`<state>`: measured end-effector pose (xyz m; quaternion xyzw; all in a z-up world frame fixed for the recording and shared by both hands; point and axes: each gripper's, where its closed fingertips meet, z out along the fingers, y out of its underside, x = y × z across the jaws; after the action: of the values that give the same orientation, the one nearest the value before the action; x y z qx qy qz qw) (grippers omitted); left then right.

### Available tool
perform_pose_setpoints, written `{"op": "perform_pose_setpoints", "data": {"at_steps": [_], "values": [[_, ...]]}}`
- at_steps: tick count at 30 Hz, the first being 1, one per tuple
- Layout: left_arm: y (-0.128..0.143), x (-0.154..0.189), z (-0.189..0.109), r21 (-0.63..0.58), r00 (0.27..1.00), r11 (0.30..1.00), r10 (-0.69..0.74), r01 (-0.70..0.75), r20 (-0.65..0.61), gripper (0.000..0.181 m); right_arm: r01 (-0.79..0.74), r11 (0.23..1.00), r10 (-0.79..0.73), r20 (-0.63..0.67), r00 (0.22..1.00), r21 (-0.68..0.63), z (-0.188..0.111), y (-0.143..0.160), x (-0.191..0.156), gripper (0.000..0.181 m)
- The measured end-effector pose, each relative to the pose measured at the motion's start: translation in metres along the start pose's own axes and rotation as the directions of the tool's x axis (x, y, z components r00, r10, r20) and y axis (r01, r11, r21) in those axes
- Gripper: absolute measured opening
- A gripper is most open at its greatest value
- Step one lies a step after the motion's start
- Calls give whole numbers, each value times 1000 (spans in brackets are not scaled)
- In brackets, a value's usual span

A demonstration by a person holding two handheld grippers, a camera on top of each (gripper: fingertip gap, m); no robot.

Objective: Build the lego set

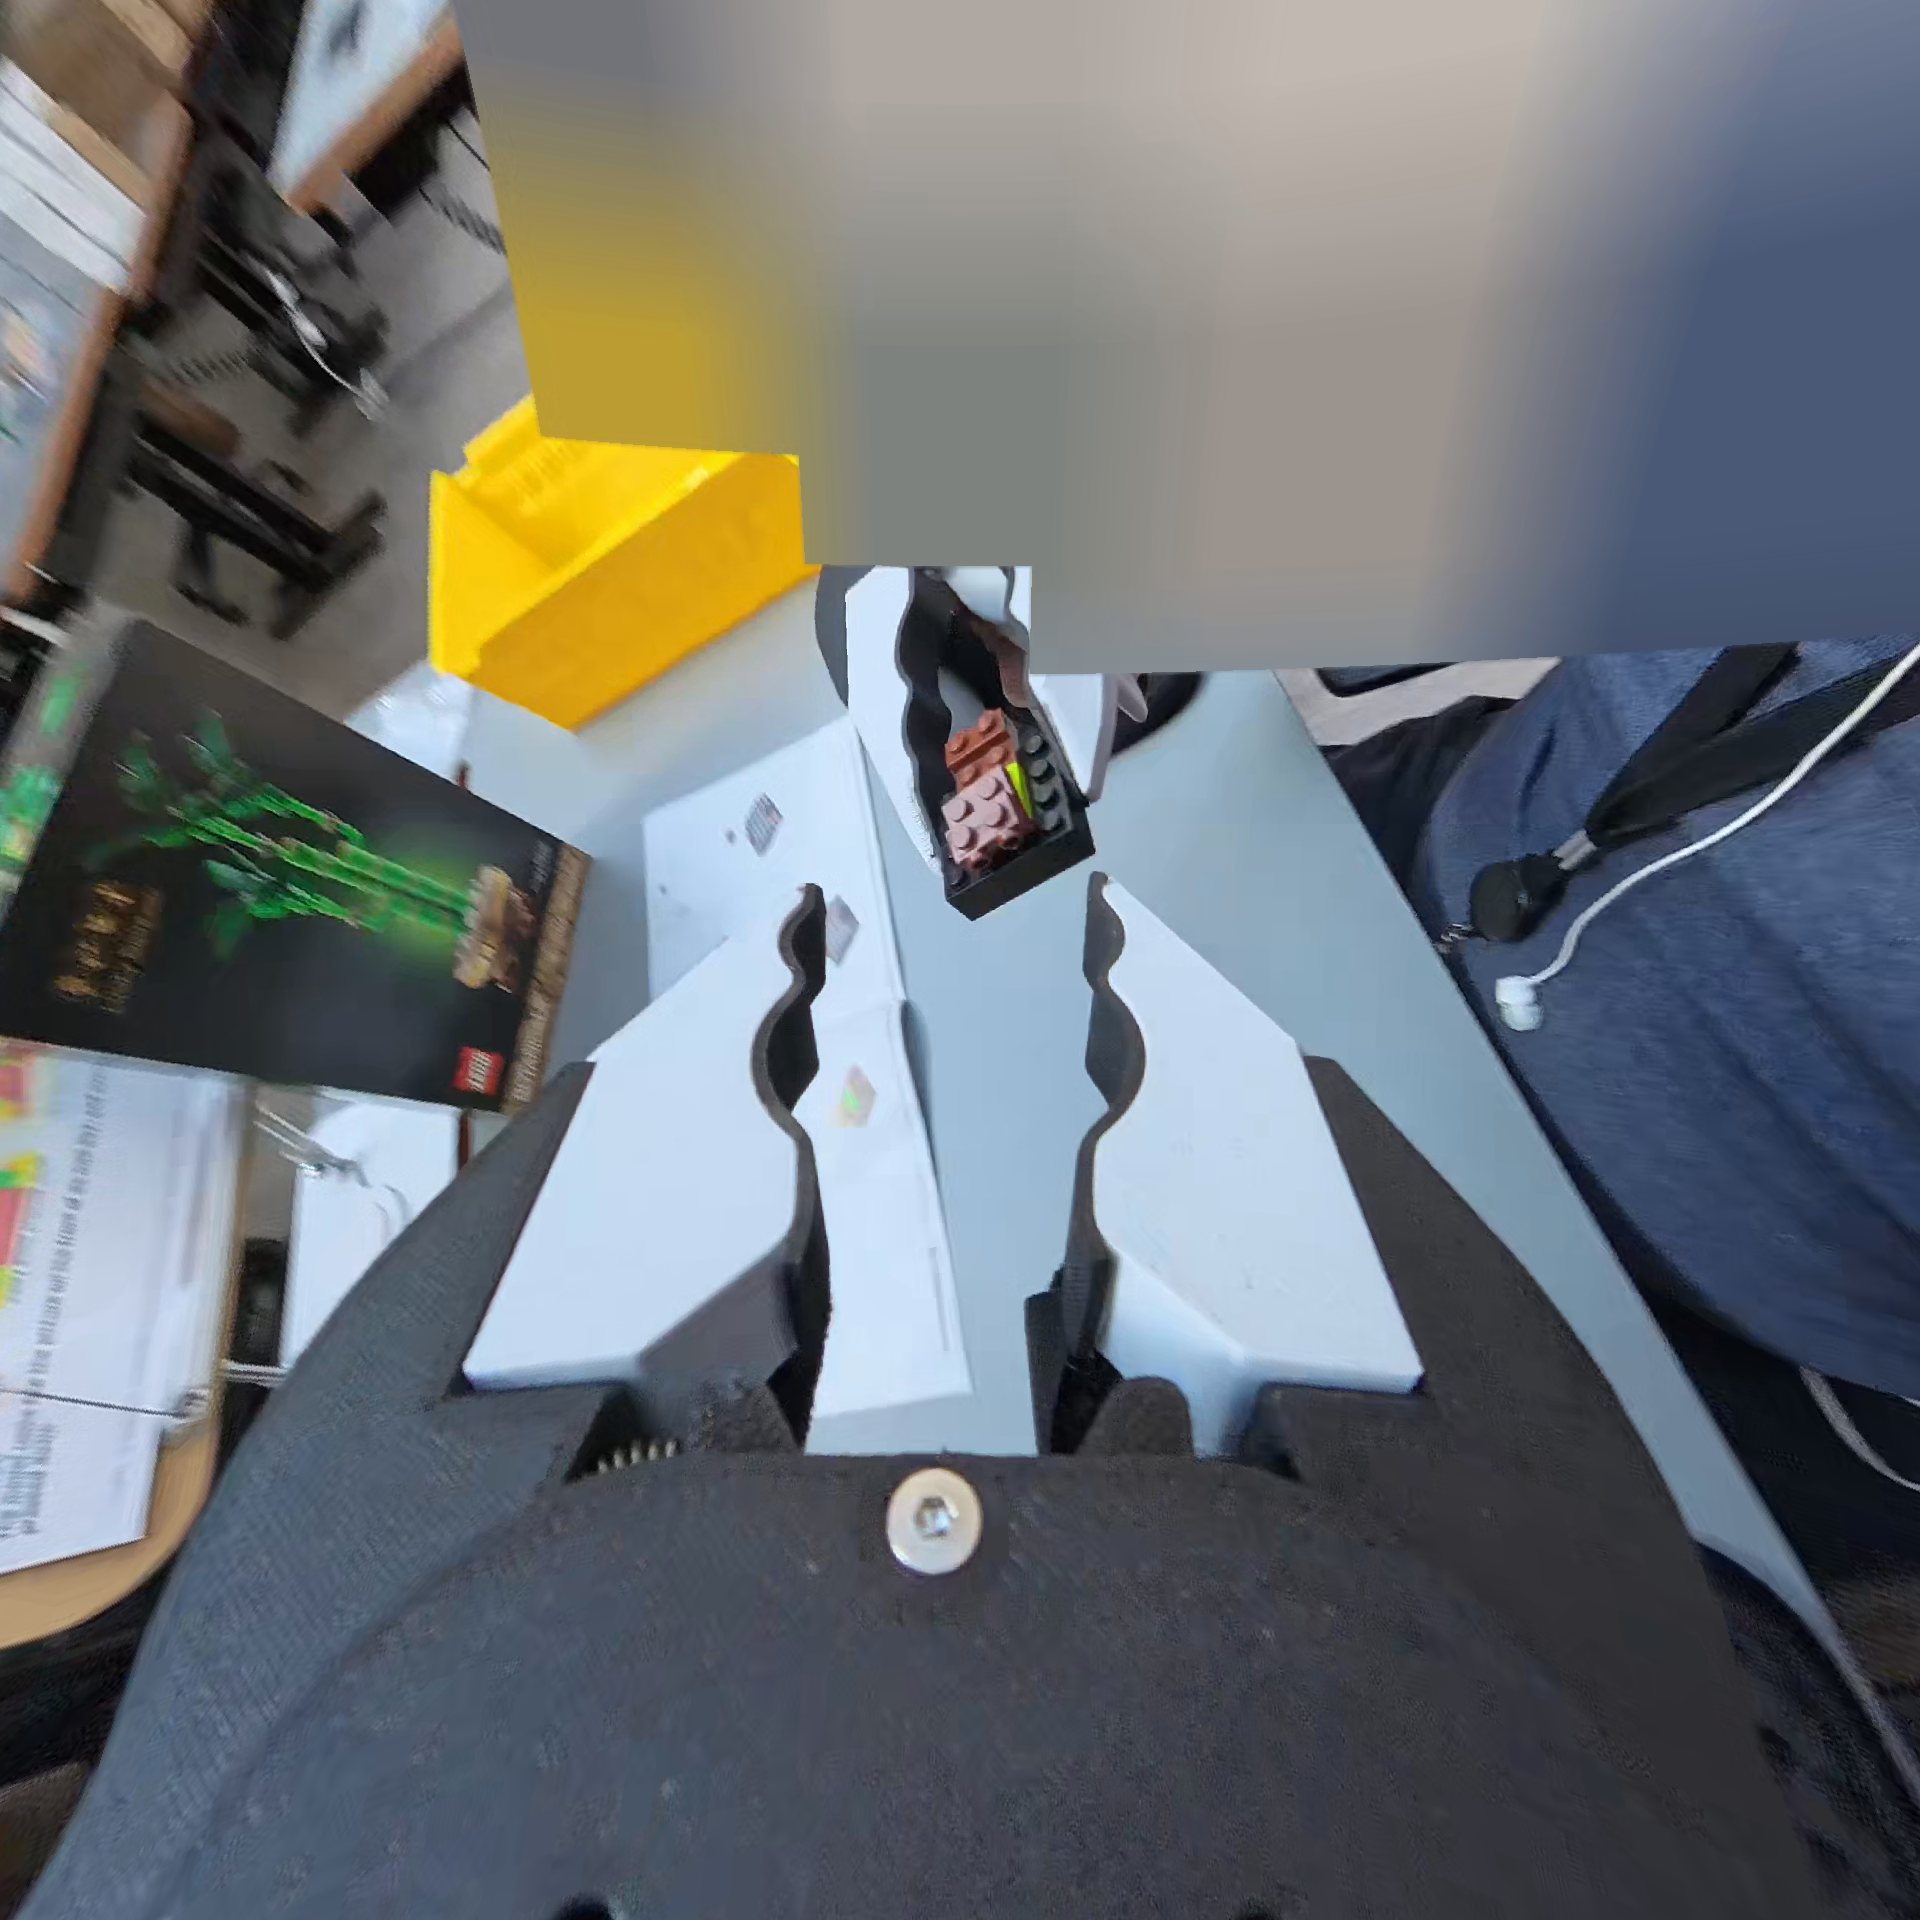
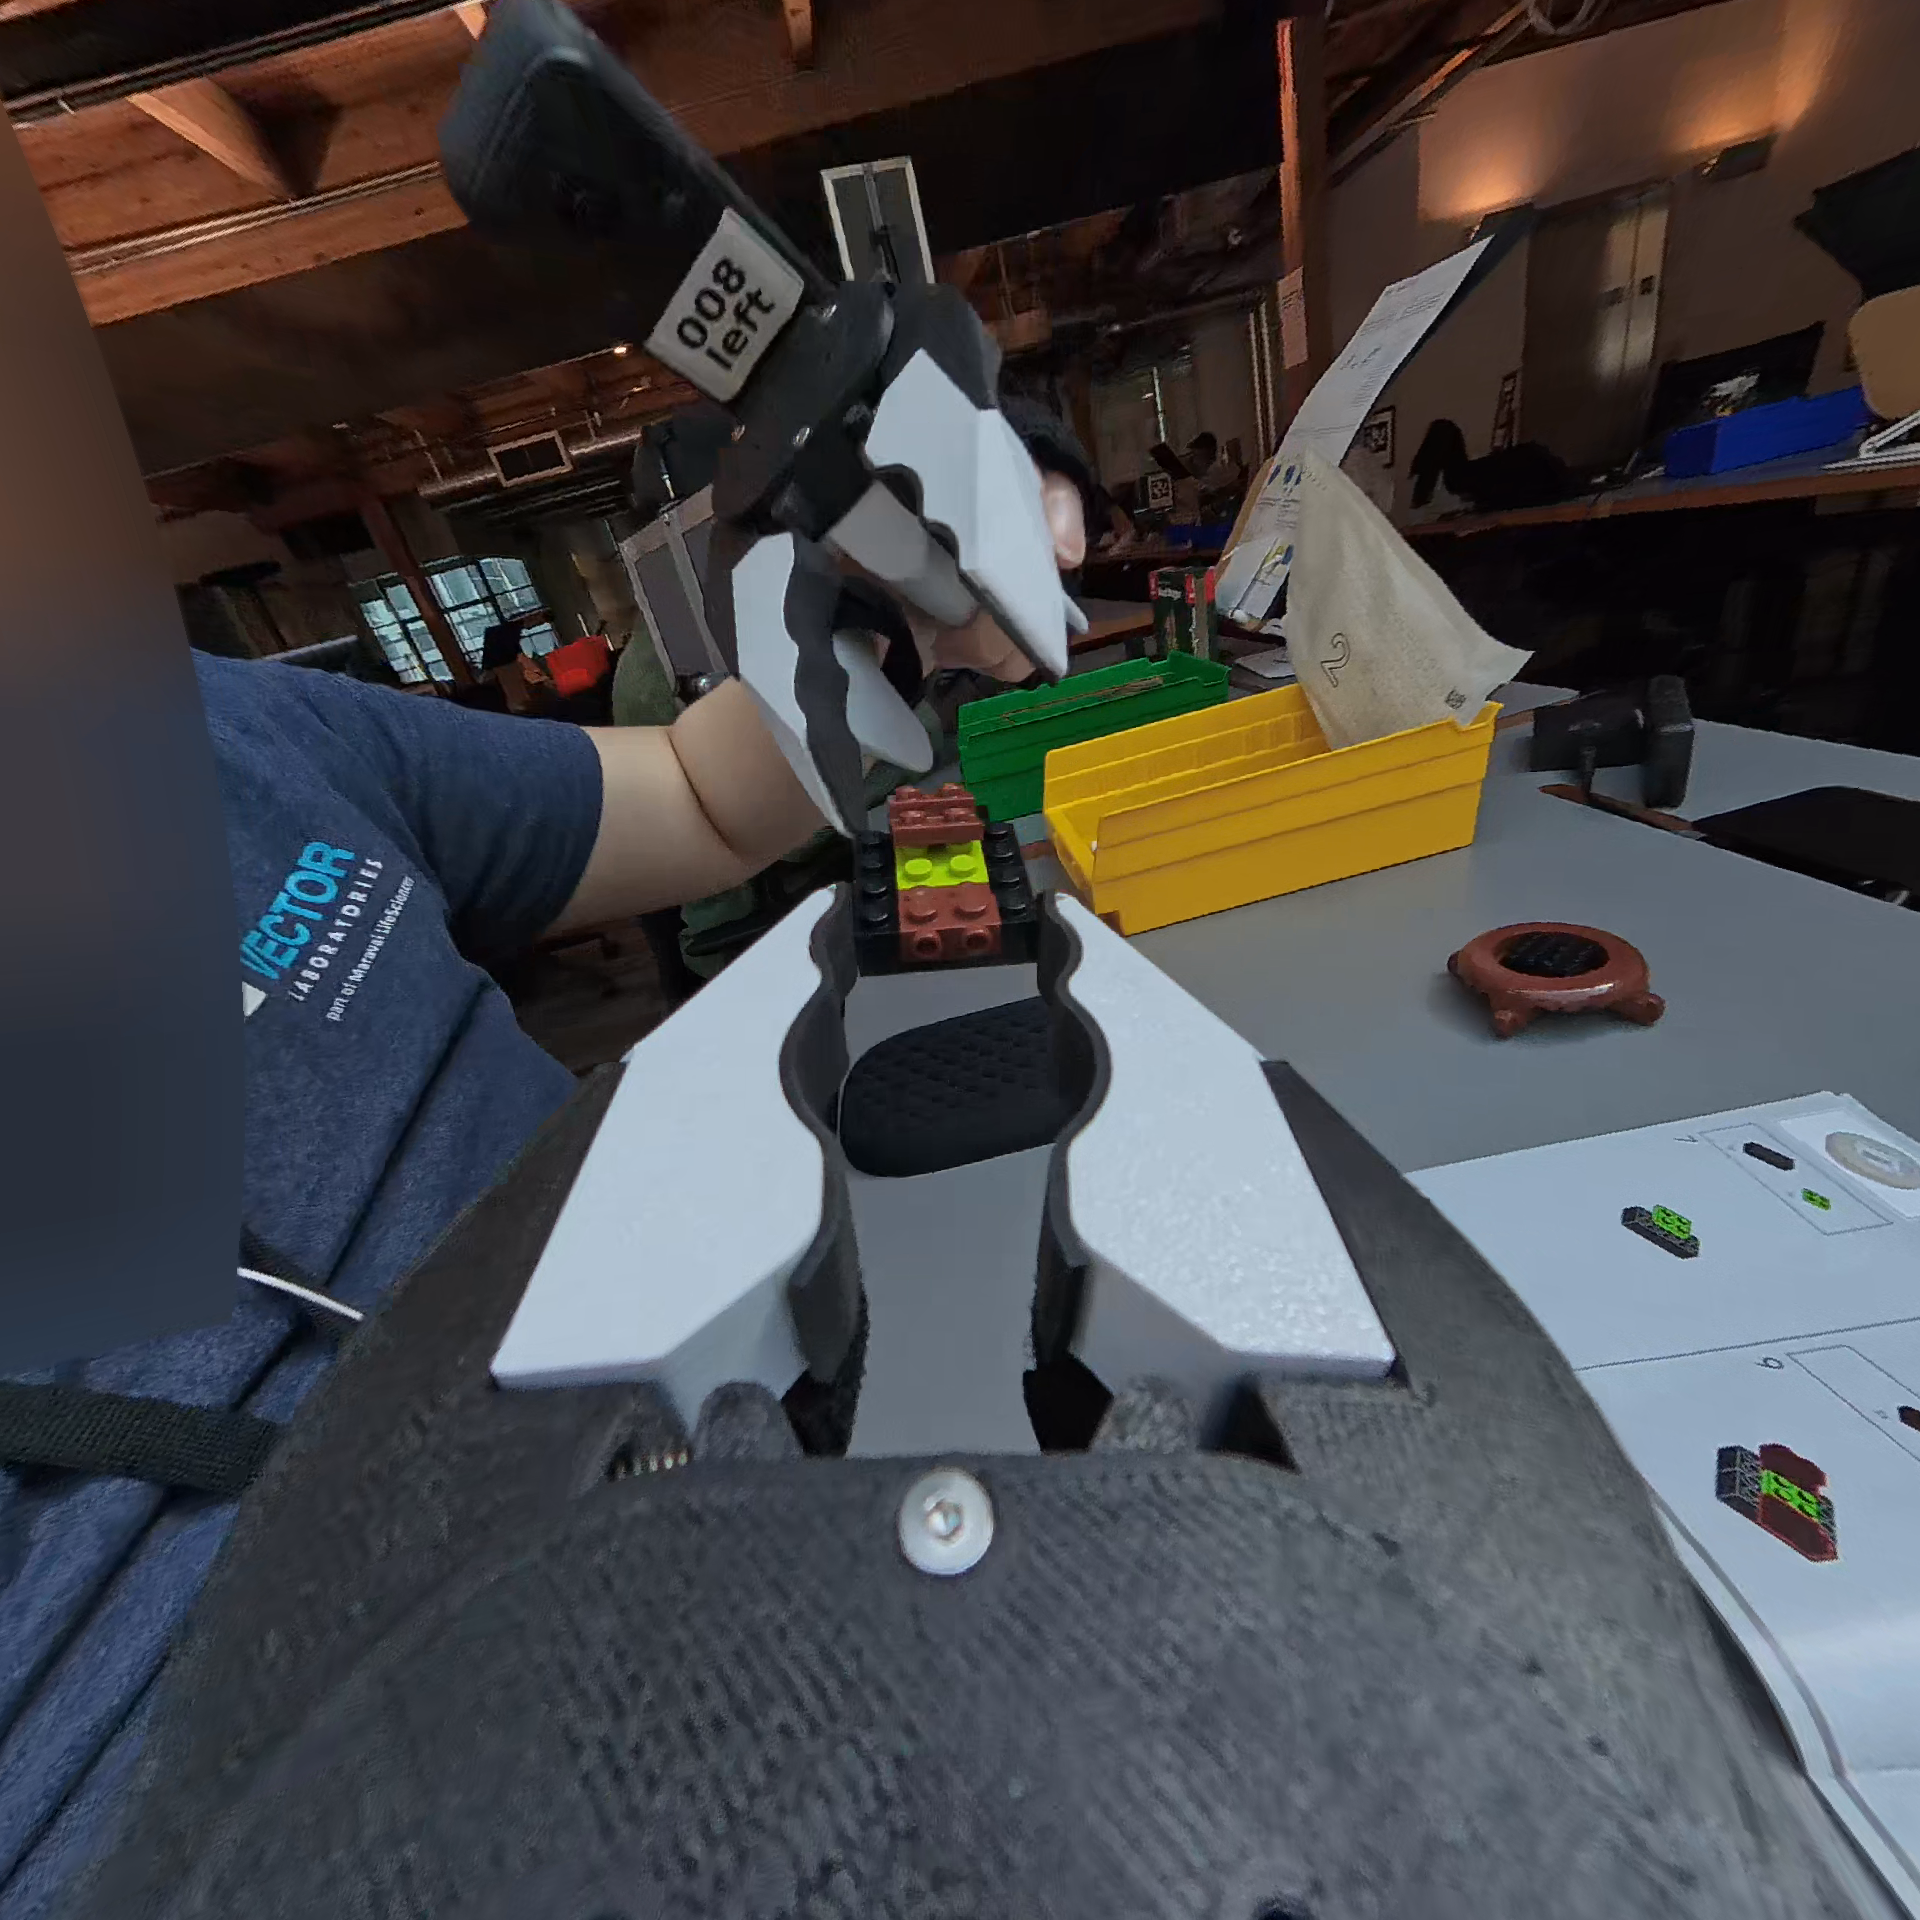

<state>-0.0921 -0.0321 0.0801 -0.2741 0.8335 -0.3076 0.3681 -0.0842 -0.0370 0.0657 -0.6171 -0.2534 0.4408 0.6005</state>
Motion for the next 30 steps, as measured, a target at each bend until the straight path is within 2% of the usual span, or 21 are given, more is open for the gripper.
{"op": "perform_pose_setpoints", "data": {"at_steps": [2, 4, 6, 11, 13, 16, 18, 20, 22, 24, 26, 27, 30], "values": [[-7, 1, -1, 39, 979, 985, 159, -165, 129, 47, -52, 998, 53, 44, 998, -25, -2, -8, -4, 33], [-16, -5, -3, 11, 920, 951, 295, -308, 258, 43, -97, 994, 101, 80, 992, -43, -3, -14, -8, 33], [-23, 2, -1, -11, 901, 928, 365, -373, 235, 44, -128, 990, 134, 110, 985, -55, -2, -19, -13, 33], [-42, 14, -1, 30, 897, 903, 420, -428, 139, 40, -128, 989, 137, 145, 980, -74, 0, -21, -25, 33], [-48, 17, -5, 96, 921, 917, 379, -387, 93, 40, -64, 995, 74, 135, 988, -80, 2, -17, -28, 33], [-44, 16, -14, 176, 954, 938, 292, -299, 65, 38, 94, 989, -93, 18, 996, -116, -4, 0, -11, 33], [-26, 8, -21, 142, 975, 966, 204, -215, 86, 42, 97, 985, -109, -83, 991, -144, -17, 13, 12, 33], [6, 6, -25, 84, 992, 993, 79, -87, 94, 40, 68, 989, -85, -129, 988, -134, -30, 22, 25, 33], [45, 23, -23, 53, 994, 994, -100, 98, 35, 32, 50, 991, -72, -176, 982, -125, -40, 30, 35, 34], [86, 55, -17, 10, 946, 946, -323, 324, -25, 35, 53, 987, -86, -221, 971, -151, -45, 44, 42, 33], [103, 110, -8, 8, 867, 874, -481, 486, -128, 36, 69, 983, -109, -234, 966, -173, -45, 59, 42, 33], [111, 127, -1, 18, 861, 864, -500, 504, -98, 36, 73, 982, -112, -227, 968, -175, -43, 64, 39, 34], [137, 166, 19, -105, 871, 868, -490, 485, -33, 41, 54, 982, -95, -224, 970, -179, -36, 74, 36, 34]]}}
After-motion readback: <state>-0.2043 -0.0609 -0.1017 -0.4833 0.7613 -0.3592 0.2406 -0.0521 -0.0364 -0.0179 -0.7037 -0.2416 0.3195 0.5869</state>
